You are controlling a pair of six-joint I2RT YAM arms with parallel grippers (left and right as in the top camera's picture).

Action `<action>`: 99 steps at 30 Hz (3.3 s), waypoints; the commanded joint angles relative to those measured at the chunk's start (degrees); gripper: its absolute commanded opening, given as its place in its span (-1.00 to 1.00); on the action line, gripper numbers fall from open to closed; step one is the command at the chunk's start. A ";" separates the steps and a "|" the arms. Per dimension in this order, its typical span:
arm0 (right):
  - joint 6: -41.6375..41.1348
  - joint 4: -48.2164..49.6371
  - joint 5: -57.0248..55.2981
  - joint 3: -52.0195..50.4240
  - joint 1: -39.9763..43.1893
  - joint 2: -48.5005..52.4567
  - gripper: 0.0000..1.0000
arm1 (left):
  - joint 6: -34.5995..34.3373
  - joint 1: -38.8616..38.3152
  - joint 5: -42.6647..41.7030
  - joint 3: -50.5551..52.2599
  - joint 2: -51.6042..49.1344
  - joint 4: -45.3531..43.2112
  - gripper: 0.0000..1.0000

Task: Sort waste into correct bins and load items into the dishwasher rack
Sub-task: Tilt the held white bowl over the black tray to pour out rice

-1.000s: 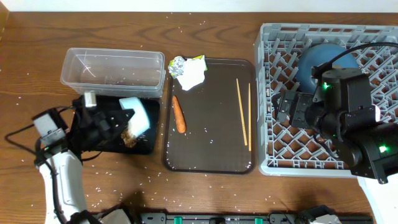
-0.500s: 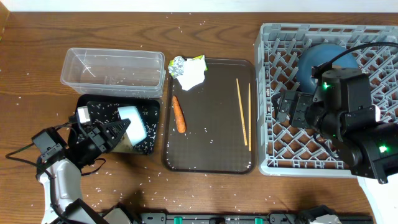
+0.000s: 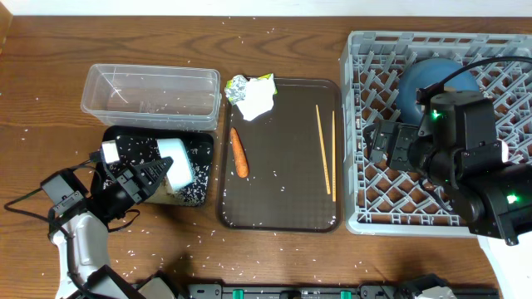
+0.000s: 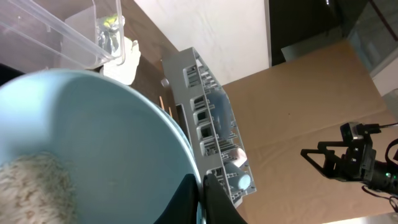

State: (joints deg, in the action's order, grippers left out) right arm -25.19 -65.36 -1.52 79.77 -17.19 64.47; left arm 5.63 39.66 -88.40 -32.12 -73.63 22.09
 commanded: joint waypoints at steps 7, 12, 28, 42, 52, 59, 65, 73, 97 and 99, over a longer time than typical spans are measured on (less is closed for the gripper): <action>0.59 0.13 -0.57 0.07 0.39 -0.07 0.97 | -1.36 0.09 -1.68 0.02 -0.52 -1.68 -0.88; 0.57 0.04 -0.57 0.07 0.39 -0.07 0.97 | 0.66 -0.20 -0.98 0.04 -1.07 -3.43 -0.88; 0.59 -0.04 -0.59 0.07 0.39 -0.13 0.97 | 2.51 -0.72 -1.18 0.11 -2.34 -0.13 -0.88; 0.57 0.52 -0.59 0.07 0.39 -0.11 0.97 | -5.66 4.31 -1.66 0.15 -3.48 -4.33 -0.87; 0.57 1.73 -0.37 0.07 0.39 -0.11 0.97 | -5.40 10.29 -1.62 1.81 -3.54 -4.76 -0.88; 0.42 1.68 0.04 0.07 0.39 -0.11 0.97 | -9.88 10.88 -1.62 1.86 -3.48 -5.09 -0.88; 0.42 2.12 0.04 0.04 0.39 -0.11 0.97 | -9.07 9.51 -1.64 1.90 -3.45 -2.97 -0.87; 0.44 2.10 0.04 0.07 0.39 -0.11 0.97 | -6.60 5.18 -0.48 1.88 -3.48 -7.82 -0.88; 0.66 1.03 0.46 0.07 0.39 -0.24 0.97 | -25.27 1.81 -1.66 1.68 -3.06 -22.32 -0.88; 0.63 1.03 0.48 0.07 0.39 -0.24 0.98 | -25.46 2.67 -1.40 1.70 -3.06 -21.46 -0.87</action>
State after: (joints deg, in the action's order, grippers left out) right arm -25.19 -64.18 -1.21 79.77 -17.19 64.45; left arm -16.80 40.77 -88.25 -30.35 -76.73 0.01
